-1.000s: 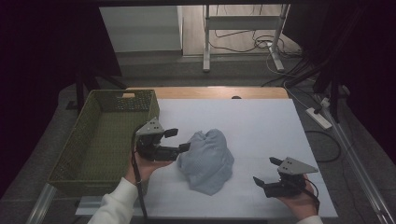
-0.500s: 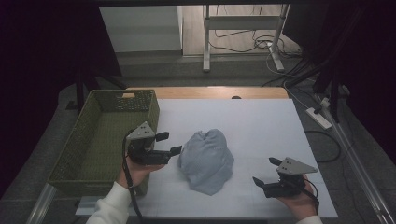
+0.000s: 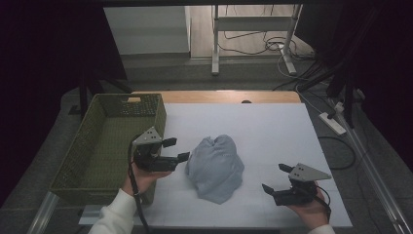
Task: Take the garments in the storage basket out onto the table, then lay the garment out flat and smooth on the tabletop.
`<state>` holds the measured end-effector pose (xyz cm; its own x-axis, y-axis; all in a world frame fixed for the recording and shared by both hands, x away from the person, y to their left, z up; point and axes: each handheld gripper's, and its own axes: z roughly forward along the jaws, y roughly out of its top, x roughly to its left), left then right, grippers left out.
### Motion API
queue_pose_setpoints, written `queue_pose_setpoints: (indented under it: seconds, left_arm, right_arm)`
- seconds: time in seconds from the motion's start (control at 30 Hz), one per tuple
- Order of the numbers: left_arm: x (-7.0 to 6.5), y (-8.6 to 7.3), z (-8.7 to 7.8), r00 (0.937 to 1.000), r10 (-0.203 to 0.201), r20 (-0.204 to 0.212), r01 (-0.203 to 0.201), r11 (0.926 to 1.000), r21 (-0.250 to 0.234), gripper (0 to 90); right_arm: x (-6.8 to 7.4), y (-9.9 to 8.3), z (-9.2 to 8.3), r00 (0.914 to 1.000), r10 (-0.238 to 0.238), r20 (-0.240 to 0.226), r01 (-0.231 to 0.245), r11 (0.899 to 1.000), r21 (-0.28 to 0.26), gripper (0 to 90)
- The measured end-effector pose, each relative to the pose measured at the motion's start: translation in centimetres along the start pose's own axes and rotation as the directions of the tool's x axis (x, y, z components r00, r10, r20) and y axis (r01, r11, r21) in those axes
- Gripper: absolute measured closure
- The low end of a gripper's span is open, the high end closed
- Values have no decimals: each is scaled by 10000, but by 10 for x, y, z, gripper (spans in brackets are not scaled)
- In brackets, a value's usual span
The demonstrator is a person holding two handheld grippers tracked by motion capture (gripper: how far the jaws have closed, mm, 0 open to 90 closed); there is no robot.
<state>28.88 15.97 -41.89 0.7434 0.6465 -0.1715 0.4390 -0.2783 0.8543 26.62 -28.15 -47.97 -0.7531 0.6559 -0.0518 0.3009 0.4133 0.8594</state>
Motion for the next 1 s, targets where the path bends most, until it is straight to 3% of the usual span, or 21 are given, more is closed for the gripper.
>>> queue_pose_setpoints:
  seconds: [0.23, 0.6, 0.73, 1.0]
  left_arm:
    - [-3, 2, 1, 10000, -15, 90, 15, 10000, 26, 260]
    - [-18, 1, -5, 9998, 62, -173, -61, 9999, 92, 253]
    - [-18, -1, -9, 9999, -25, -154, 26, 10000, 53, 253]
    - [-16, -3, -18, 9996, -181, -227, 178, 9998, -117, 253]
  right_arm:
    - [4, 3, 4, 9999, -77, -108, 76, 10000, -23, 82]
    - [9, 6, 2, 9994, -270, -233, 267, 9995, -138, 82]
    - [10, 9, 3, 9987, 59, -506, -78, 9993, -376, 82]
    - [20, 17, 7, 9983, -17, -589, -9, 9990, -444, 82]
